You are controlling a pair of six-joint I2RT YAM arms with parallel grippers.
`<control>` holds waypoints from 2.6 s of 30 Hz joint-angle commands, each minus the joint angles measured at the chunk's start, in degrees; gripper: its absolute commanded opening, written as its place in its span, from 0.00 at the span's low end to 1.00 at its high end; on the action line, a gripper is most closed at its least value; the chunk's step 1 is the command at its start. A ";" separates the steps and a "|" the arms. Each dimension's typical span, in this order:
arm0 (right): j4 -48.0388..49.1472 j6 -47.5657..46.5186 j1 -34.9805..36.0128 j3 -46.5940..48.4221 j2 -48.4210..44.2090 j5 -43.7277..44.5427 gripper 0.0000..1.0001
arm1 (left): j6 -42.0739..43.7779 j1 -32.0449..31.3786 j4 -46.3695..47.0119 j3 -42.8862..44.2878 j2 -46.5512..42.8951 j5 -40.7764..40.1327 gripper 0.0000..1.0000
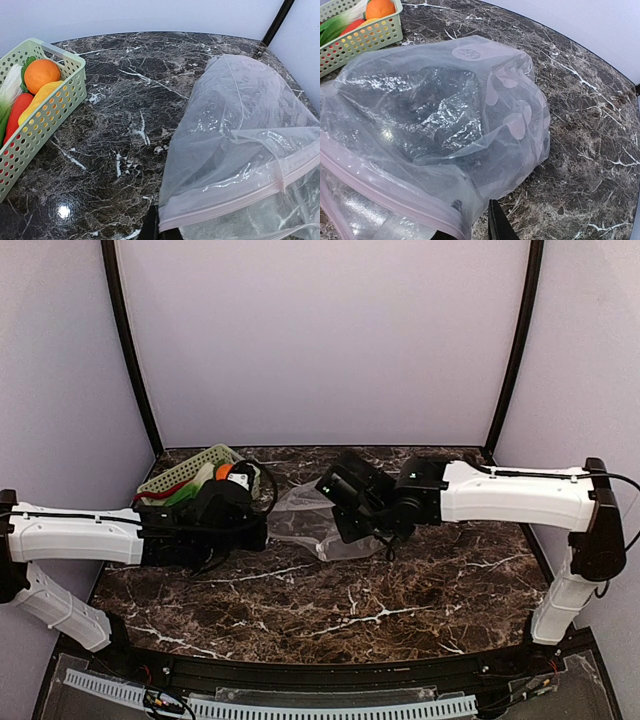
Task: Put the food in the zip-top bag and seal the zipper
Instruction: Open the zipper food storage bag at the center of the board.
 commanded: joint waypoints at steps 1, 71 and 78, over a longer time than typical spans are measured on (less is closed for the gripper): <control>-2.20 0.35 -0.75 -1.13 -3.36 -1.21 0.18 | -0.46 -0.07 -6.62 1.28 0.71 -5.18 0.01; 2.64 -3.75 0.73 -0.44 -2.28 -11.57 0.52 | 6.91 -0.23 5.46 3.49 2.34 19.70 0.01; 2.56 -4.86 0.74 0.64 -1.41 -11.16 0.43 | 5.52 -0.24 4.97 3.92 3.22 18.71 0.01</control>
